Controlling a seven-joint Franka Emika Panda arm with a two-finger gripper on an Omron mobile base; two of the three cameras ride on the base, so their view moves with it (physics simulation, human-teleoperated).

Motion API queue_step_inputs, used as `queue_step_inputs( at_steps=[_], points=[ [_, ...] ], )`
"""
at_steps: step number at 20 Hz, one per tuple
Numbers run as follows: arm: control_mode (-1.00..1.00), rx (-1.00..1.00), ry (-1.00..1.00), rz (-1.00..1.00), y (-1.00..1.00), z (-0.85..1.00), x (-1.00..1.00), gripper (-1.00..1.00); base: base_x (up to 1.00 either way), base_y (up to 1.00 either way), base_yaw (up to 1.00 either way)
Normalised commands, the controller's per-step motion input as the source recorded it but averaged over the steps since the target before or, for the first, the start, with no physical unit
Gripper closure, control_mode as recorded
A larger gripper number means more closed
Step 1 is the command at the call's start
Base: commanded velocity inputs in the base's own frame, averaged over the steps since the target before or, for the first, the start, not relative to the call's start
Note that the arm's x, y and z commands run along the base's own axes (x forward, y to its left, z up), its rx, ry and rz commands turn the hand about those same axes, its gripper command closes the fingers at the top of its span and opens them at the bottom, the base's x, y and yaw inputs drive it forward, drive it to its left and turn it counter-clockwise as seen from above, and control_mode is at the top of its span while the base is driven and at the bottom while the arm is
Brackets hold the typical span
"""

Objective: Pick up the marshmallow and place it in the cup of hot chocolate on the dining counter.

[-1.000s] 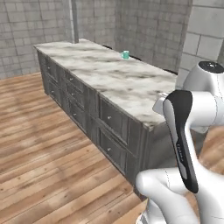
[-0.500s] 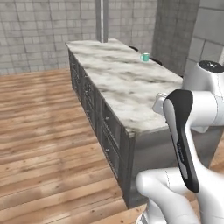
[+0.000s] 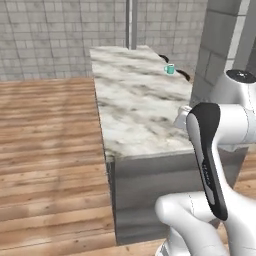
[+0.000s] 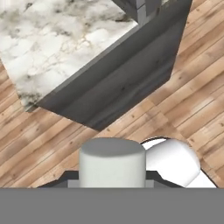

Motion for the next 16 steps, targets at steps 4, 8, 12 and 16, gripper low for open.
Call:
queue_step_inputs(
  at_steps=[4, 8, 12, 16],
  points=[
    [1.00, 0.00, 0.00, 0.00, 0.00, 0.00, 0.00, 1.00, -0.36, -1.00, 0.30],
    [1.00, 0.00, 0.00, 0.00, 0.00, 0.00, 0.00, 1.00, -0.52, -1.00, 0.26],
    [1.00, 0.00, 0.00, 0.00, 0.00, 0.00, 0.00, 1.00, -0.57, -1.00, 0.25],
    [1.00, 0.00, 0.00, 0.00, 0.00, 0.00, 0.00, 1.00, -0.42, -1.00, 0.21]
  ],
)
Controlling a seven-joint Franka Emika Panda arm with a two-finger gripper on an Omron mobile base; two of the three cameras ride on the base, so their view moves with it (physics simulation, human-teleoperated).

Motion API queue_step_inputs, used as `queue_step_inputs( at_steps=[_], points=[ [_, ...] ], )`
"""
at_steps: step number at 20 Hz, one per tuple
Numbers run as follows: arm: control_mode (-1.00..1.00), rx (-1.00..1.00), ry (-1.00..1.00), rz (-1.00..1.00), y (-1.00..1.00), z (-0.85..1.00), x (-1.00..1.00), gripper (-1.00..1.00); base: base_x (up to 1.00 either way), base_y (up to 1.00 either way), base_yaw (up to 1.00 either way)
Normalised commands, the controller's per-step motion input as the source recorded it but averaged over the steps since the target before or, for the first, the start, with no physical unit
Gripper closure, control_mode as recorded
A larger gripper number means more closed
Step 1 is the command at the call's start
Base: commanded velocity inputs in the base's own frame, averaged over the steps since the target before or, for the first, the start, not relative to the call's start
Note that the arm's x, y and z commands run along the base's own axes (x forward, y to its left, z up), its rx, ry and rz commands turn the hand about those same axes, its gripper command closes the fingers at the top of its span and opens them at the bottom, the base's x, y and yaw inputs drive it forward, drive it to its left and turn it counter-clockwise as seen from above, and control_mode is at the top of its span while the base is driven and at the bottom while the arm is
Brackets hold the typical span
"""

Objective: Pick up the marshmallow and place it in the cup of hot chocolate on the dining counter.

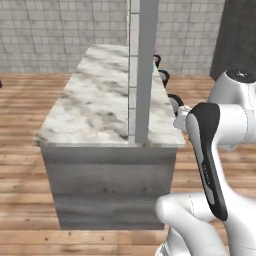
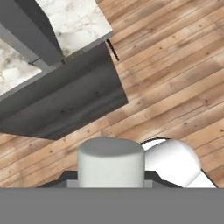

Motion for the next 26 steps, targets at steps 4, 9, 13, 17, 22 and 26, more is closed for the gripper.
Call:
queue_step_inputs(
  at_steps=[4, 9, 13, 17, 22, 26],
  points=[
    [1.00, 0.00, 0.00, 0.00, 0.00, 0.00, 0.00, 1.00, -0.12, -1.00, 0.23],
    [1.00, 0.00, 0.00, 0.00, 0.00, 0.00, 0.00, 1.00, 0.00, -1.00, 0.25],
    [1.00, 0.00, 0.00, 0.00, 0.00, 0.00, 0.00, 1.00, 0.00, -1.00, 0.25],
    [1.00, 0.00, 0.00, 0.00, 0.00, 0.00, 0.00, 1.00, 0.00, -1.00, 0.33],
    [1.00, 0.00, 0.00, 0.00, 0.00, 0.00, 0.00, 1.00, 0.00, -0.73, 0.69],
    [1.00, 0.00, 0.00, 0.00, 0.00, 0.00, 0.00, 1.00, 0.00, -0.52, 0.82]
  ],
)
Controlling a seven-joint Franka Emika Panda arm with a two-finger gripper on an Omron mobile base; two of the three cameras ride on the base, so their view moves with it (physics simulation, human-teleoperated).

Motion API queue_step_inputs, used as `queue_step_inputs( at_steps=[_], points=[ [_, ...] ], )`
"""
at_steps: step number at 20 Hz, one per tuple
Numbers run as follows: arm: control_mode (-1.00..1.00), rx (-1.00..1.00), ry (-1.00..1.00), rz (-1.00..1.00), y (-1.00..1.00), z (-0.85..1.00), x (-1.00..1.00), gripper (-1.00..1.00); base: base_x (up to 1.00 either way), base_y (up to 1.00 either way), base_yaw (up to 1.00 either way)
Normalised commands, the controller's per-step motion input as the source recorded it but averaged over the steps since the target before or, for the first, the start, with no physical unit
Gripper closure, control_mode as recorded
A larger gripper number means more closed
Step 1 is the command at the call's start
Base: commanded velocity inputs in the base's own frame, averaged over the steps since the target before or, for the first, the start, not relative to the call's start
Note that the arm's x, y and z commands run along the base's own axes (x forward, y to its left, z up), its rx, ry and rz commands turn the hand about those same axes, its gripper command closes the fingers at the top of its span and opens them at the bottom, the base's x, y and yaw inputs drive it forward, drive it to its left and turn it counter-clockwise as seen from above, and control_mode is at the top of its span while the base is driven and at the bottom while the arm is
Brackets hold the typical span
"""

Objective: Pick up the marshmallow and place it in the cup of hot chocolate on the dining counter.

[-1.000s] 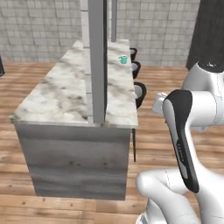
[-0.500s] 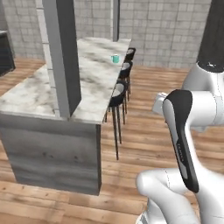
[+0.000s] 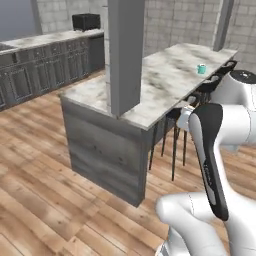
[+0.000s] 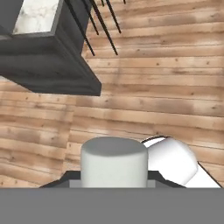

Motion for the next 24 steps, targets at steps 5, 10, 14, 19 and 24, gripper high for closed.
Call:
queue_step_inputs(
  at_steps=[5, 10, 14, 19, 24],
  points=[
    [1.00, 0.00, 0.00, 0.00, 0.00, 0.00, 0.00, 1.00, 0.00, -0.80, 0.71],
    [1.00, 0.00, 0.00, 0.00, 0.00, 0.00, 0.00, 1.00, 0.00, -0.99, 0.53],
    [1.00, 0.00, 0.00, 0.00, 0.00, 0.00, 0.00, 1.00, 0.00, -1.00, 0.37],
    [1.00, 0.00, 0.00, 0.00, 0.00, 0.00, 0.00, 1.00, 0.00, -1.00, 0.35],
    [1.00, 0.00, 0.00, 0.00, 0.00, 0.00, 0.00, 1.00, 0.00, -1.00, 0.28]
  ],
)
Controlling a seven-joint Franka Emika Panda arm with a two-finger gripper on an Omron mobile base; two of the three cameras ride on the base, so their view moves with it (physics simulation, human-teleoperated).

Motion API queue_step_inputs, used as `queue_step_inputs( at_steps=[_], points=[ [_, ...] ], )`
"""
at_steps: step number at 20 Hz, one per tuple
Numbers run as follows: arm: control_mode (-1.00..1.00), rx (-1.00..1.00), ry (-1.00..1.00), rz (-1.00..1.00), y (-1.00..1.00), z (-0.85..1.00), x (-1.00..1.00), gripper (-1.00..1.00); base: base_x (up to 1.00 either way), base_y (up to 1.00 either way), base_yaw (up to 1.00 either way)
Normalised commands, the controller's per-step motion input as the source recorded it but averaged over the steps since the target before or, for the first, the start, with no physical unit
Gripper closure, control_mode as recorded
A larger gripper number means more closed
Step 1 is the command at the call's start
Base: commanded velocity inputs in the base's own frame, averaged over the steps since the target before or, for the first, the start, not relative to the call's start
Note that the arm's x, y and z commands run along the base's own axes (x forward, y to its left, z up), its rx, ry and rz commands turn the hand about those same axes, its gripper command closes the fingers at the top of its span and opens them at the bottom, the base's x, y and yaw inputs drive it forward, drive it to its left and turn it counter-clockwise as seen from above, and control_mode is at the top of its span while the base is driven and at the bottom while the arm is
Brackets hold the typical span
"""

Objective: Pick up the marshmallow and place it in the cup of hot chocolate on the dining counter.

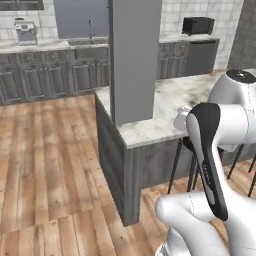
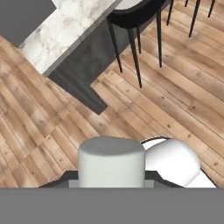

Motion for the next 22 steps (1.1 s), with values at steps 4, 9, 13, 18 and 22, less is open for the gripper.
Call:
queue_step_inputs(
  at_steps=[4, 9, 13, 18, 22],
  points=[
    [1.00, 0.00, 0.00, 0.00, 0.00, 0.00, 0.00, 1.00, 0.00, -1.00, 0.21],
    [1.00, 0.00, 0.00, 0.00, 0.00, 0.00, 0.00, 1.00, 0.00, -1.00, 0.19],
    [1.00, 0.00, 0.00, 0.00, 0.00, 0.00, 0.00, 1.00, 0.00, -1.00, 0.14],
    [1.00, 0.00, 0.00, 0.00, 0.00, 0.00, 0.00, 1.00, 0.00, -1.00, 0.08],
    [1.00, 0.00, 0.00, 0.00, 0.00, 0.00, 0.00, 1.00, 0.00, -1.00, 0.09]
  ],
)
